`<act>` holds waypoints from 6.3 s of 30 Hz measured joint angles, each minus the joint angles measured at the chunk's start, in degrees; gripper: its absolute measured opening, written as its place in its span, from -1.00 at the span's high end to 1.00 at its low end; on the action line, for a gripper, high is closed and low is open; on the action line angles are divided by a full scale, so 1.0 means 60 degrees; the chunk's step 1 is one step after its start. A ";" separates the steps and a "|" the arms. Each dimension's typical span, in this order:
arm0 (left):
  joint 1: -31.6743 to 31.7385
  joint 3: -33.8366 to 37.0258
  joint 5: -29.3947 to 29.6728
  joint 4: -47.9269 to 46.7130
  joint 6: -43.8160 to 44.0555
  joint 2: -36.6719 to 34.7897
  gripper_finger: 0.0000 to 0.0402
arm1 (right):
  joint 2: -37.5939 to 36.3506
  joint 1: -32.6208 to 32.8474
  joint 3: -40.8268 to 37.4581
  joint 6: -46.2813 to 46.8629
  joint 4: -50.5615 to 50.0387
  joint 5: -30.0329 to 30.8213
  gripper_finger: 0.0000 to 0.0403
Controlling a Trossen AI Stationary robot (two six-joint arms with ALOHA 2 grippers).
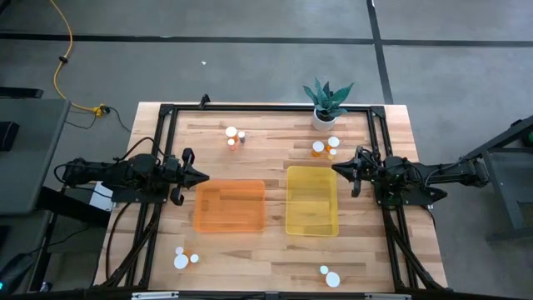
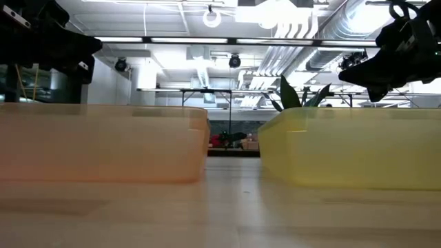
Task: Pick and place medicine bottles into bin by pill shape (circle, oval)
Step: Put the orange capsule bottle into the yellow bin
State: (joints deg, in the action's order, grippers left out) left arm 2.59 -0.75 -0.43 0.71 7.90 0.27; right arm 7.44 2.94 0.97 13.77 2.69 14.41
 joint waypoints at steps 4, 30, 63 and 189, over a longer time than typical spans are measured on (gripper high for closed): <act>0.0002 0.0000 0.0002 -0.0001 0.0000 -0.0001 0.97 | 0.0039 -0.0002 -0.0010 0.0629 0.1824 0.0219 0.91; 0.0004 0.0000 0.0000 -0.0001 0.0000 0.0001 0.97 | 0.8719 -0.2577 0.5876 0.1920 -0.3608 0.2230 -0.13; 0.0003 0.0000 0.0000 -0.0001 0.0000 -0.0003 0.97 | 1.2025 -0.3366 0.6157 0.2704 -0.2993 0.1512 -0.17; 0.0002 0.0000 0.0000 -0.0004 0.0000 -0.0001 0.97 | 0.9315 -0.3672 0.6918 0.2137 -0.5850 0.1858 0.02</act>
State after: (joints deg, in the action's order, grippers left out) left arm 2.60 -0.75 -0.43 0.69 7.90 0.26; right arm 63.34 -19.09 42.48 26.59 -32.41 25.56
